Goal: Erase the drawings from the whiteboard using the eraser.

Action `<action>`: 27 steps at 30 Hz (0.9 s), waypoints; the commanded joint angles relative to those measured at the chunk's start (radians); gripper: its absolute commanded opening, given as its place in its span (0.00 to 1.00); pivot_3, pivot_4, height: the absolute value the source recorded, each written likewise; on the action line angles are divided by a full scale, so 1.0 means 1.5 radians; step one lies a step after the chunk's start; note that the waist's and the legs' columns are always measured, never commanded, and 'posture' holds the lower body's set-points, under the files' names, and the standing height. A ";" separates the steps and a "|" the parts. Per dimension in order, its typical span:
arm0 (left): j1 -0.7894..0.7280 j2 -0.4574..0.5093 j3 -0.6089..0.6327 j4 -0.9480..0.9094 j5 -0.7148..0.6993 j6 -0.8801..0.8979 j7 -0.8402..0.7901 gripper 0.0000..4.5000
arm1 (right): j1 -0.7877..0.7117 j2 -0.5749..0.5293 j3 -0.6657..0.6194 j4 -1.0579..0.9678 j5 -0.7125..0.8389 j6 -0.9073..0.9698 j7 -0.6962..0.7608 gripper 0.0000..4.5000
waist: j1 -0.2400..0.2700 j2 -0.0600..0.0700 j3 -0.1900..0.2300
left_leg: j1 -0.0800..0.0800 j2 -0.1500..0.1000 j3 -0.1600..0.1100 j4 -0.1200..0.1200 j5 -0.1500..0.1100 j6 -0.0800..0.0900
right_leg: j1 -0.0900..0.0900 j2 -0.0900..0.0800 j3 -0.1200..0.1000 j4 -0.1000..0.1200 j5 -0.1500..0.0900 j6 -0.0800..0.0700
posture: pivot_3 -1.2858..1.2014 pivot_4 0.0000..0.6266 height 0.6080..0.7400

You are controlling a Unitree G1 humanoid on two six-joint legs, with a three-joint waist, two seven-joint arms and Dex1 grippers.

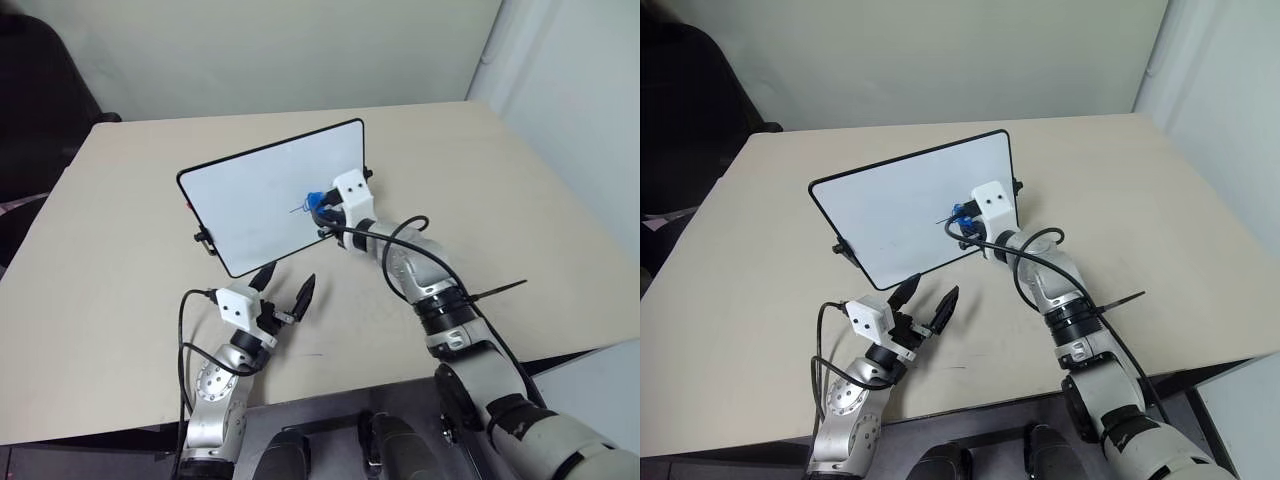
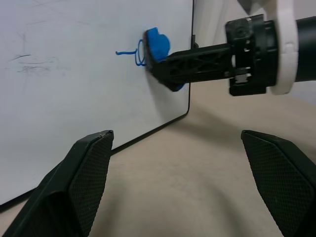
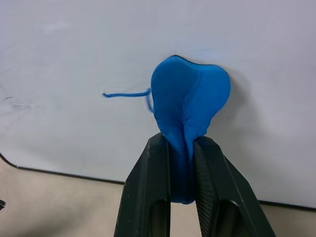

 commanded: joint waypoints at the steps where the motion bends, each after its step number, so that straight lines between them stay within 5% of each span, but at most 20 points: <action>1: -0.001 -0.004 -0.003 -0.024 0.007 -0.013 0.005 1.00 | -0.033 0.033 0.020 0.025 -0.013 -0.021 0.011 0.07 | -0.002 0.000 0.000 | 0.000 0.000 0.000 0.000 0.000 0.000 | 0.000 0.000 0.000 0.000 0.000 0.000 | 0.52 0.24 1.00; 15: 0.013 -0.006 0.006 -0.037 0.004 -0.015 0.011 1.00 | -0.039 0.088 0.051 0.028 -0.048 -0.051 0.039 0.07 | -0.006 0.000 0.000 | 0.002 0.002 0.000 -0.001 -0.001 -0.001 | -0.003 0.003 0.000 0.000 0.003 -0.002 | 0.52 0.24 1.00; 27: 0.010 0.009 0.032 -0.043 -0.002 -0.010 0.015 1.00 | -0.042 0.055 -0.010 0.071 -0.053 -0.070 -0.002 0.07 | -0.004 0.000 0.000 | 0.000 0.003 0.000 0.000 -0.001 -0.002 | -0.004 0.004 0.000 0.000 0.003 -0.004 | 0.52 0.24 1.00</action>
